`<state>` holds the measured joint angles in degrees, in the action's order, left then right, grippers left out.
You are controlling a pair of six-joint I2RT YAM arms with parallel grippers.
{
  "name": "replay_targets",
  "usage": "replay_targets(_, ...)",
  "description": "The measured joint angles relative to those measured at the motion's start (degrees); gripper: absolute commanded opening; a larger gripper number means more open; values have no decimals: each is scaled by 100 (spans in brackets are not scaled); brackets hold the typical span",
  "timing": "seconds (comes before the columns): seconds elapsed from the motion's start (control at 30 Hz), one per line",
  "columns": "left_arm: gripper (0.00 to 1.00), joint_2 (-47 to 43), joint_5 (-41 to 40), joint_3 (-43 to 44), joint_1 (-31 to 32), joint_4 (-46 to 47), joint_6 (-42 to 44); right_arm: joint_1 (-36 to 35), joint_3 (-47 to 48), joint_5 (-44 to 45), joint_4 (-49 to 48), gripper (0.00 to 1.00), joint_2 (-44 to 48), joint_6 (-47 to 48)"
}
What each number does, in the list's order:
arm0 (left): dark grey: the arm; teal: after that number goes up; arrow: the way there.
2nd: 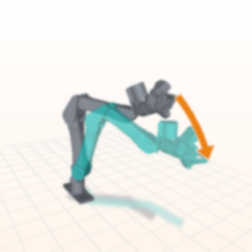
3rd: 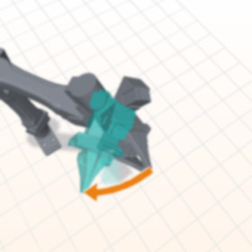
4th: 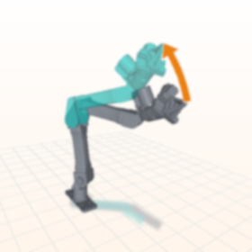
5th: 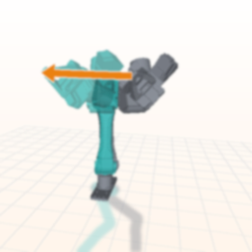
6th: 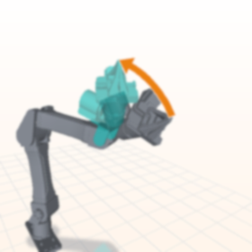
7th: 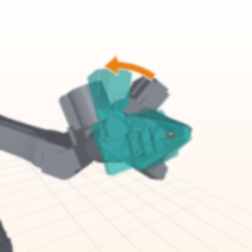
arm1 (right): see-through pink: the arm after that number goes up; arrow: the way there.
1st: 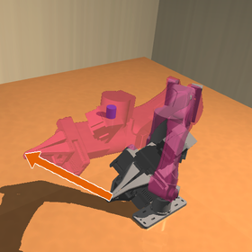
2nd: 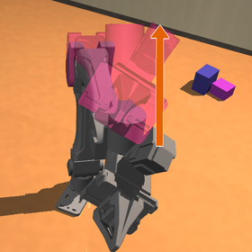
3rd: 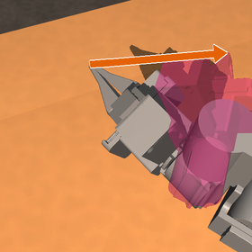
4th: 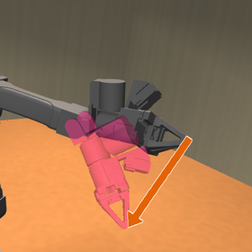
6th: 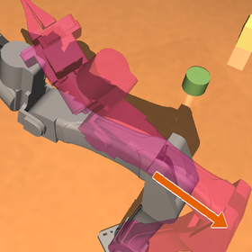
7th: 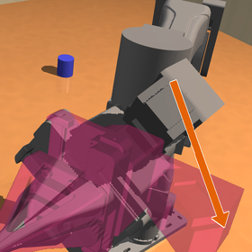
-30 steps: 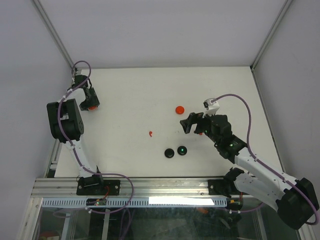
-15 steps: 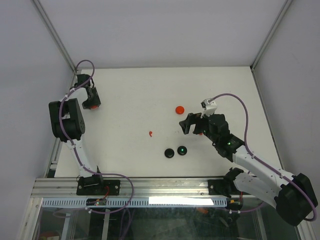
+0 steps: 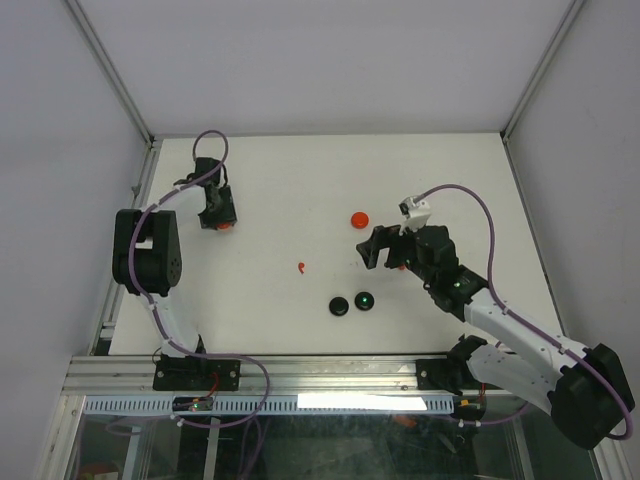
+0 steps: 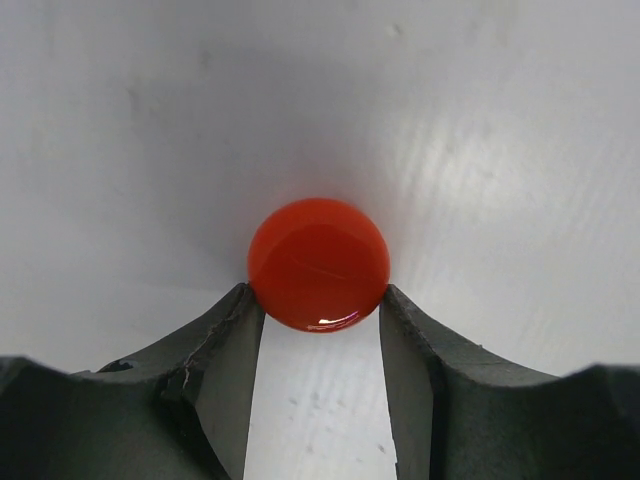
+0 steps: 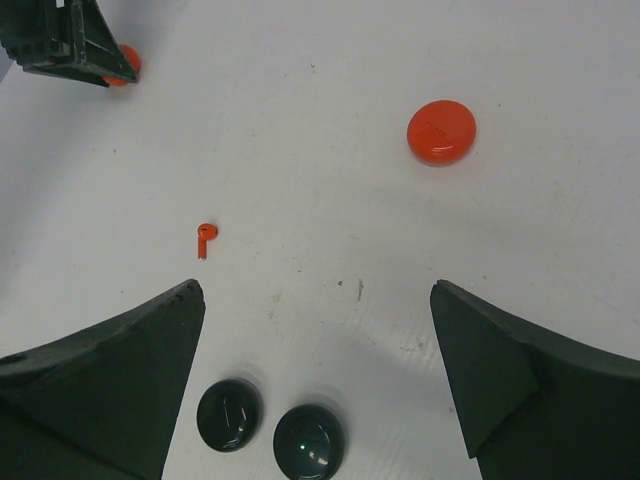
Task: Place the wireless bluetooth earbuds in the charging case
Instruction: Adjust the charging case at the center of the board, then pick up the charging case at the center of the board.
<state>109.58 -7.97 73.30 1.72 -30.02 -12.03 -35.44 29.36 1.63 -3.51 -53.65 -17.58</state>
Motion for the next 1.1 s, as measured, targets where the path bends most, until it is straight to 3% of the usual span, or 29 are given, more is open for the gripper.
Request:
replay_targets(0.13, 55, -295, 190, -358, 398, -118, -291, 0, 46, -59, 31, 99, -13, 4)
replay_targets(0.33, 77, -396, 258, -483, 621, -201, -426, 0, 63, -105, 52, 99, -164, 11)
replay_targets(0.47, 81, -400, 256, -483, 658, -214, -339, 0, 63, -122, 70, 99, -229, 13)
replay_targets(0.8, 78, -402, 199, -365, 658, -463, 717, 0, 63, -264, 37, 99, -269, 15)
replay_targets(1.1, 68, -361, 243, -125, 658, -468, 881, 0, 63, -361, 26, 99, -313, 15)
